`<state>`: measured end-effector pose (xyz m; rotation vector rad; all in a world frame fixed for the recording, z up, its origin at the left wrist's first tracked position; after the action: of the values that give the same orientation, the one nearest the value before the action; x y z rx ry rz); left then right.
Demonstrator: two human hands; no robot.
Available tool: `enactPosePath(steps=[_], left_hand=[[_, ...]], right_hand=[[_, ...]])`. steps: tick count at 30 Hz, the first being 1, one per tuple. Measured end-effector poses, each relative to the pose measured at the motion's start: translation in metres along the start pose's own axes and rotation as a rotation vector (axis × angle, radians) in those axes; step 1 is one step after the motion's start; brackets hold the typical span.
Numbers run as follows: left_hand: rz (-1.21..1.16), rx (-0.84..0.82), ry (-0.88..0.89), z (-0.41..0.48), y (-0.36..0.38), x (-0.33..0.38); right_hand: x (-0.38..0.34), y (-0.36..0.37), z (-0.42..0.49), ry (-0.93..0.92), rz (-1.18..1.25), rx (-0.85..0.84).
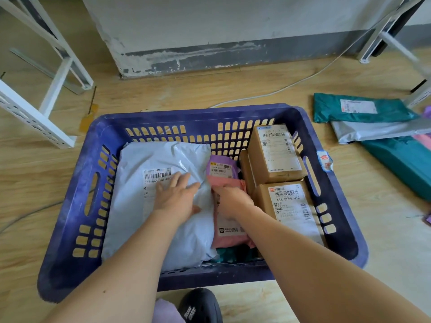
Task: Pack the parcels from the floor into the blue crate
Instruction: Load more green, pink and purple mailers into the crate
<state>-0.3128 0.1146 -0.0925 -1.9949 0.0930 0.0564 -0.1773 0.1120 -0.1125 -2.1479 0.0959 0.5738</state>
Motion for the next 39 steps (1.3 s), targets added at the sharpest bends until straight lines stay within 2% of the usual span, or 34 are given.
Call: enactPosePath(steps=[4,8,17,23,25,30,39], left_hand=[[0.06,-0.019,-0.059,0.003,0.004,0.003],[0.052,-0.019,-0.064,0.005,0.002,0.003],[-0.024,0.108,-0.062,0.006,-0.001,0.006],[0.001,0.074,-0.066,0.005,0.005,0.008],[-0.004,0.058,-0.062,0.005,0.002,0.009],[-0.063,0.047,-0.056,0.002,-0.011,0.01],[-0.162,-0.027,0.052,-0.033,-0.078,0.034]], right_hand=[[0.005,0.007,0.0,0.007,0.034,0.008],[0.015,-0.002,0.012,0.105,0.137,0.119],[0.009,0.003,0.032,0.092,-0.026,-0.18],[0.008,-0.001,0.03,0.101,0.004,-0.192],[0.007,-0.001,0.027,0.121,0.043,-0.153],[-0.007,-0.034,0.003,0.08,0.131,0.083],[-0.03,-0.129,-0.09,-0.006,0.054,0.268]])
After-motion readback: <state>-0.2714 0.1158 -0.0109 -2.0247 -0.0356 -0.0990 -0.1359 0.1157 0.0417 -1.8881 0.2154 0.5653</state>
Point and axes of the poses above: each hand's wrist, its own z-axis towards the middle knuckle, its own y-axis out of the palm, x = y × z, the point moved 3 cm from there along z, towards the middle knuckle, and after that the axes turned 13 degrees about -y, right-handed, at the moved point
